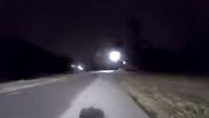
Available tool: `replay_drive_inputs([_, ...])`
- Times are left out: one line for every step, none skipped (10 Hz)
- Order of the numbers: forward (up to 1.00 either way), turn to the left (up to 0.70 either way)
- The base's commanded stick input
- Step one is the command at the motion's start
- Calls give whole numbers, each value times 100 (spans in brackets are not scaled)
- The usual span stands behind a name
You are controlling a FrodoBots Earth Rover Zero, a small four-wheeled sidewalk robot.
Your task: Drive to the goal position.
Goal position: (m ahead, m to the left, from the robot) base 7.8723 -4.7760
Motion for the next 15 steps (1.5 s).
replay_drive_inputs([70,0])
replay_drive_inputs([70,0])
replay_drive_inputs([70,0])
replay_drive_inputs([70,0])
replay_drive_inputs([70,0])
replay_drive_inputs([70,0])
replay_drive_inputs([70,0])
replay_drive_inputs([70,0])
replay_drive_inputs([70,0])
replay_drive_inputs([70,0])
replay_drive_inputs([70,0])
replay_drive_inputs([70,0])
replay_drive_inputs([70,0])
replay_drive_inputs([70,0])
replay_drive_inputs([70,0])
